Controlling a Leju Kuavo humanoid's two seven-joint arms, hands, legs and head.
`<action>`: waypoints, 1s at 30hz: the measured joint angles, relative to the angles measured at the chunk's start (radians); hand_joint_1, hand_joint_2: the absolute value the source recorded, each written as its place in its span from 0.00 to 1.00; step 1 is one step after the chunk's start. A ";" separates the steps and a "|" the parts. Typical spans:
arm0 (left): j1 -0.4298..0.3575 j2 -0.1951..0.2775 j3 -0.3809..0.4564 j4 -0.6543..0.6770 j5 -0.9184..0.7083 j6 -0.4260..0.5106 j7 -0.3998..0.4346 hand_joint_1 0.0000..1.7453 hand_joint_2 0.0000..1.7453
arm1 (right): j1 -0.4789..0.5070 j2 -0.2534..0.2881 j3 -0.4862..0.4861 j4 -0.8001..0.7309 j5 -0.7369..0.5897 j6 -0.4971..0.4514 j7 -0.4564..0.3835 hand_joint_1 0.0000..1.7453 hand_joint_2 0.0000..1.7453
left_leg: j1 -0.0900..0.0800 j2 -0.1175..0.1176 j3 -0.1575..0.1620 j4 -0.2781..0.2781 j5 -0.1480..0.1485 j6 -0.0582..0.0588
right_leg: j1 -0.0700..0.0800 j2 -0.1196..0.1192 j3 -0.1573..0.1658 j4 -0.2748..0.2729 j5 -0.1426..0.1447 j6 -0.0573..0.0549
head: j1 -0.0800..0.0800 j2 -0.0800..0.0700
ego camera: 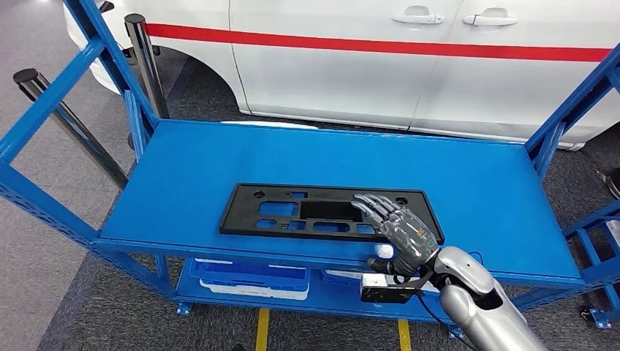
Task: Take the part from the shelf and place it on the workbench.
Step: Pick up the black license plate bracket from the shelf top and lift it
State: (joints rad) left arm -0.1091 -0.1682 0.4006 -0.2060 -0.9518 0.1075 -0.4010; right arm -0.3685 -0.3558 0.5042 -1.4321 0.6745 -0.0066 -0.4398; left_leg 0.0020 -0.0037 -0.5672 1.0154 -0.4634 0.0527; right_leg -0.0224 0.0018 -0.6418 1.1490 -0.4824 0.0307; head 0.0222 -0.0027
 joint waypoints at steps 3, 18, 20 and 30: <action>-0.001 0.000 0.000 0.000 -0.001 0.000 0.000 0.00 0.00 | -0.006 0.000 0.003 0.001 -0.003 0.003 0.000 0.00 1.00 | 0.000 -0.001 0.000 0.002 -0.001 -0.001 | -0.001 0.000 0.014 -0.028 0.014 0.000 | 0.000 0.000; -0.016 -0.003 -0.010 0.000 -0.030 -0.009 0.016 0.00 0.00 | -0.199 0.076 0.135 0.155 -0.142 0.139 -0.021 0.00 1.00 | 0.001 -0.002 -0.072 0.124 -0.022 -0.038 | 0.009 -0.001 0.050 -0.112 0.015 -0.043 | -0.001 0.000; -0.020 -0.003 -0.011 0.000 -0.033 -0.009 0.017 0.00 0.00 | -0.226 0.085 0.150 0.174 -0.149 0.151 -0.018 0.00 1.00 | -0.003 -0.003 -0.032 0.030 0.007 -0.031 | 0.011 0.000 0.047 -0.110 0.015 -0.037 | -0.001 0.000; -0.022 -0.005 -0.012 0.000 -0.035 -0.004 0.021 0.00 0.00 | -0.309 0.099 0.226 0.292 -0.096 0.115 0.035 0.00 1.00 | 0.000 -0.003 -0.017 -0.006 0.015 0.003 | 0.004 -0.001 -0.085 0.146 -0.087 0.005 | 0.000 0.000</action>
State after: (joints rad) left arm -0.1315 -0.1732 0.3885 -0.2060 -0.9873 0.1039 -0.3804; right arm -0.6775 -0.2566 0.7302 -1.1403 0.5784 0.1081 -0.4046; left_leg 0.0022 -0.0063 -0.5839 1.0095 -0.4486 0.0554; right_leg -0.0185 0.0009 -0.7269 1.2954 -0.5697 0.0357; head 0.0225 -0.0027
